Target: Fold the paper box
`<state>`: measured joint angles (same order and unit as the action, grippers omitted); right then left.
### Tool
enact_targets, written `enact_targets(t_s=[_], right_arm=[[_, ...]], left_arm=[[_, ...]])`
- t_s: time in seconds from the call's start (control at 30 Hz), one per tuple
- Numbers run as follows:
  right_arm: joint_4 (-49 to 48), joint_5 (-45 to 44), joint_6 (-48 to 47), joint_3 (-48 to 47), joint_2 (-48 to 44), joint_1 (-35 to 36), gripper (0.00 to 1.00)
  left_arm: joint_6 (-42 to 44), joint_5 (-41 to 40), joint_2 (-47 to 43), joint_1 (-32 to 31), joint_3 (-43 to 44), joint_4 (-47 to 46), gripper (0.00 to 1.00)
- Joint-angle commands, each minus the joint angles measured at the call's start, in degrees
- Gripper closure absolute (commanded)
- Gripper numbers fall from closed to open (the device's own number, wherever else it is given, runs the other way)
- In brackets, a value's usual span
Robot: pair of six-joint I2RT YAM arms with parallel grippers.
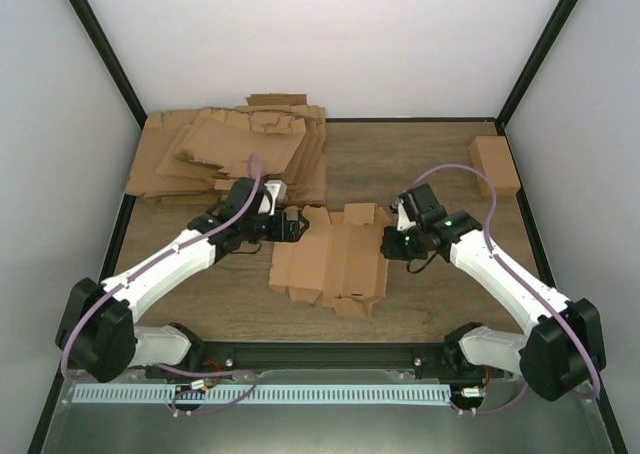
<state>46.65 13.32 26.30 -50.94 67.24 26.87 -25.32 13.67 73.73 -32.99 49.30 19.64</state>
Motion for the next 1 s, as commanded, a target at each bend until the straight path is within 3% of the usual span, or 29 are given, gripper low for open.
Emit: enact_targets(t_s=[0.0,0.2,0.6,0.67,0.77,0.83,0.97], right_arm=[[-4.4,2.92,0.72,1.2,2.72,0.37,0.92],[-8.82,2.52,1.73,2.02,5.87,0.37,0.89],[-21.2,11.1,6.16,8.4,3.45,0.35,0.82],[-21.01,10.03,7.08,8.76,3.18,0.28,0.71],[-22.24,10.48,8.38,10.5,1.67,0.08,0.68],[-23.44,10.82,9.7,12.41,0.01,-0.29,0.48],[-23.86,10.85,11.37,14.71,-2.2,-1.62,0.31]], left_arm=[[1.81,-0.08,2.94,-0.01,2.58,0.1,0.07],[2.6,4.11,4.61,-0.43,2.43,-1.44,0.08],[3.83,1.08,3.89,-3.34,3.01,2.41,0.06],[3.49,0.6,3.27,-3.65,2.73,2.55,0.06],[2.68,1.71,2.98,-3.97,1.92,1.64,0.06],[2.18,2.21,3.63,-5.24,1.81,1.14,0.06],[1.1,0.08,6.64,-11.3,3.8,1.55,0.06]])
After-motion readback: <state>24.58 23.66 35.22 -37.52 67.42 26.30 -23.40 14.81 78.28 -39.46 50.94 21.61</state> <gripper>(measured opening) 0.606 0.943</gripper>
